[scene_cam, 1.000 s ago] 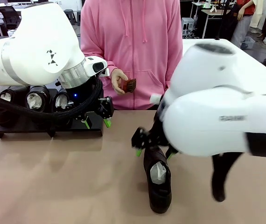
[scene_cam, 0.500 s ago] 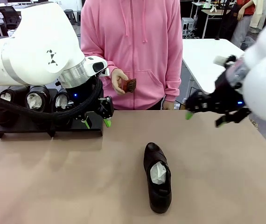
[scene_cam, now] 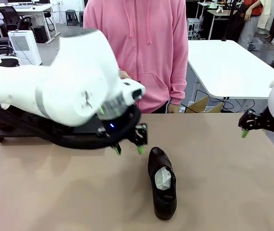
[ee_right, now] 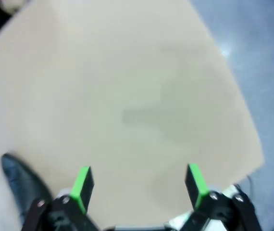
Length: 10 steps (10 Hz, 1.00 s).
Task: Organize the shoes by placing them on the stand.
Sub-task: Place the Shoe from the middle of the table onto the Shoes Stand.
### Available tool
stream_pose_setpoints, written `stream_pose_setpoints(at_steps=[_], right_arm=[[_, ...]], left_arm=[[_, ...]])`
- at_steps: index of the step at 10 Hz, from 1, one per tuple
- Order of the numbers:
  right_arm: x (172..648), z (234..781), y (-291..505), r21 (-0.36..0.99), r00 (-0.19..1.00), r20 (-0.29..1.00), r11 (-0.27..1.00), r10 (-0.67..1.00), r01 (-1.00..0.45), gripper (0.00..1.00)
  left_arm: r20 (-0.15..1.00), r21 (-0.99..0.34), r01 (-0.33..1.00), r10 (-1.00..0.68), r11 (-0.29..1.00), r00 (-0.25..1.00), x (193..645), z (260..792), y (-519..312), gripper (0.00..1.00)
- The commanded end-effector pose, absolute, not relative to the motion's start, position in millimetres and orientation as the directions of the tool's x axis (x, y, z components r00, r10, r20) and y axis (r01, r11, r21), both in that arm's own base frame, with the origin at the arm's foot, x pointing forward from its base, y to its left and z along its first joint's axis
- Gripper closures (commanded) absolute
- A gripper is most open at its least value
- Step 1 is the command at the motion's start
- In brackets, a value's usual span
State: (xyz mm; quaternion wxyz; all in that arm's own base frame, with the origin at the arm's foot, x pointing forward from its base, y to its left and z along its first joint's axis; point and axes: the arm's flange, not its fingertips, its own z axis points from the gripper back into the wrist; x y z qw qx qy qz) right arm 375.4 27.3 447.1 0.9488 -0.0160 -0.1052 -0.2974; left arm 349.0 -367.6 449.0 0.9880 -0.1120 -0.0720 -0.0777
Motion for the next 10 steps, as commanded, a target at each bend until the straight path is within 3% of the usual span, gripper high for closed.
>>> stream_pose_setpoints(at_steps=[1,4,10], right_arm=[[374.7,453.8,36.0,0.058,0.835,0.221,0.862,-0.504,0.504,0.0],[374.7,453.8,36.0,0.058,0.835,0.221,0.862,-0.504,0.504,0.0],[374.7,453.8,36.0,0.058,0.835,0.221,0.862,-0.504,0.504,0.0]], left_arm=[[0.205,-0.104,0.047,-0.025,0.993,0.978,332.0,443.2,-382.8,0.31],[0.164,-0.085,0.051,-0.036,0.995,0.986,307.7,432.2,-413.3,0.31],[0.086,-0.166,0.051,-0.037,0.985,0.996,311.1,401.3,-429.0,0.31]])
